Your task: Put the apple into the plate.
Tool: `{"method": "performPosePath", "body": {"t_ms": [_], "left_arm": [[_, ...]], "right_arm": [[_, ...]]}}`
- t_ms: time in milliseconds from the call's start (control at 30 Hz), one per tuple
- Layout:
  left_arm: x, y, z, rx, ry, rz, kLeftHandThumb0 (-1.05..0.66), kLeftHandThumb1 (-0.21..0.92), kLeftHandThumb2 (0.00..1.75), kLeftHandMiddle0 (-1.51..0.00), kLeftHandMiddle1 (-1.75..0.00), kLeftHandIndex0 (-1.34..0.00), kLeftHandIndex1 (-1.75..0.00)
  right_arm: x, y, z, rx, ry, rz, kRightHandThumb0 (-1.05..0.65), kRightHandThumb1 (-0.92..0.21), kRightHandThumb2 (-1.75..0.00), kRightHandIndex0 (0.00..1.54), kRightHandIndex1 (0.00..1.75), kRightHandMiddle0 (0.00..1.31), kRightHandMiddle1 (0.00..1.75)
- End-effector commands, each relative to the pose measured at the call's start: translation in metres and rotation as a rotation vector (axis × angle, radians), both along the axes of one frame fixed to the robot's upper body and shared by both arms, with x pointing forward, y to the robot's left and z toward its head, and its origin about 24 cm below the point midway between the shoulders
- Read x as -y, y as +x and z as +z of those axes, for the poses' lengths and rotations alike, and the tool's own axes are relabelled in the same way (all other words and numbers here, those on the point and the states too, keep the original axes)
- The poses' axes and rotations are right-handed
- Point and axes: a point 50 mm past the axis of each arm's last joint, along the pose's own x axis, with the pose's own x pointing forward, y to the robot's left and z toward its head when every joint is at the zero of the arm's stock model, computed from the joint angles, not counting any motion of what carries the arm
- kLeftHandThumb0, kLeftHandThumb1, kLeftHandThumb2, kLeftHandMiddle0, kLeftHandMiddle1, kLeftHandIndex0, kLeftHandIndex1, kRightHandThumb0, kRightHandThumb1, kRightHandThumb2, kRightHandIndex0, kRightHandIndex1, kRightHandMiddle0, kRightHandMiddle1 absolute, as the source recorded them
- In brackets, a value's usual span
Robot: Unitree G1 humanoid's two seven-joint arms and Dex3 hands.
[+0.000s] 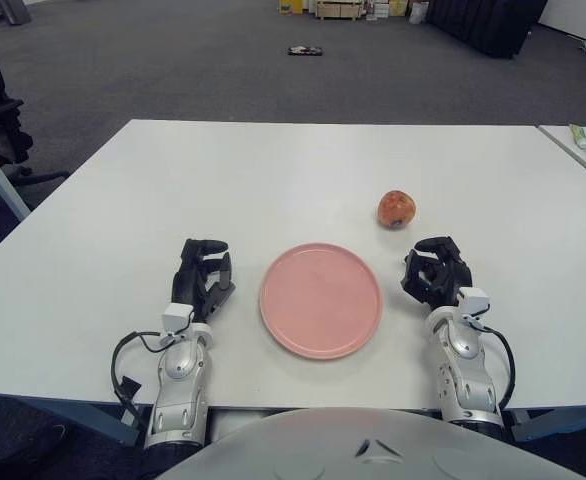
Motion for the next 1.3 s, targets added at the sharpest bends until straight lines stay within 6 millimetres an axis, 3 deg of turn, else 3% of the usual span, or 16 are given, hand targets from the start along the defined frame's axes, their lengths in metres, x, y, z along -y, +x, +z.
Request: {"method": "performPosePath", "body": {"t_ms": [0,833,1067,1267], "left_arm": [[0.001,0.002,0.002,0.015,-0.004,-0.007,-0.36,0.84,0.65,-0.45,-1.75,-0.24,-1.75],[0.003,0.002,0.001,0.02,-0.001,0.0,-0.36,0.84,0.65,-0.45,-1.75,-0.24,-1.75],[0.003,0.002,0.001,0.023,-0.002,0.001,-0.36,0.84,0.65,-0.45,-1.75,-0.24,-1.75],[0.002,0.001,0.001,-0.003,0.01,0.015,-0.36,0.85,0.63,-0.43,-1.73,-0.23,-1.75]], "right_arm": [[0.0,0.004,0.005,0.03,0.007,0.004,-0.01,-0.41,-1.14,0.63,1.49,0.39,1.75],[0.002,0.008,0.008,0.073,0.004,0.005,-0.01,-0.4,-1.15,0.64,1.49,0.39,1.75],[0.003,0.011,0.013,0.096,-0.082,-0.027,-0.01,-0.4,-1.14,0.65,1.46,0.4,1.75],[0.001,0.022,0.031,0.182,-0.262,-0.073,-0.01,-0.4,-1.12,0.68,1.4,0.41,1.75]]}}
